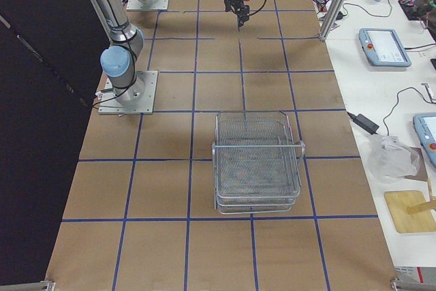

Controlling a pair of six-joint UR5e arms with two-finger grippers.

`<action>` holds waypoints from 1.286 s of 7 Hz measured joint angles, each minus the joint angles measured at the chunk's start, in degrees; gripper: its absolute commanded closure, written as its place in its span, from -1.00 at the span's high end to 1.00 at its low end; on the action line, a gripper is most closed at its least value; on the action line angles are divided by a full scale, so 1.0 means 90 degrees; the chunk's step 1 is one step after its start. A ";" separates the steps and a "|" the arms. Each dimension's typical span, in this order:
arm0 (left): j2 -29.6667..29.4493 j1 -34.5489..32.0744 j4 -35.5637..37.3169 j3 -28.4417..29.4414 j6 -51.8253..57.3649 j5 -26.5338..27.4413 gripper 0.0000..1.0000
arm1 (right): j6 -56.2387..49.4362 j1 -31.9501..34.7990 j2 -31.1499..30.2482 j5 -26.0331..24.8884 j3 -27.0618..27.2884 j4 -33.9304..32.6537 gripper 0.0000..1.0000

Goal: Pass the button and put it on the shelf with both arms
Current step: 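Lift the button with the left gripper and carry it toward the right gripper, then bring the right gripper to the button's base while the left gripper holds it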

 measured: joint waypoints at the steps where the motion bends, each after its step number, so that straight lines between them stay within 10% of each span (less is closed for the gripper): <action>1: -0.0017 -0.0202 0.0035 0.0068 0.0054 -0.0082 -1.00 | -0.1081 -0.0091 -0.0104 0.0056 -0.0005 0.0086 0.95; 9: 0.0130 -0.0750 0.0375 0.0106 -0.0585 -0.0903 -1.00 | -0.6195 -0.1026 -0.0243 0.2142 -0.0040 0.1646 0.94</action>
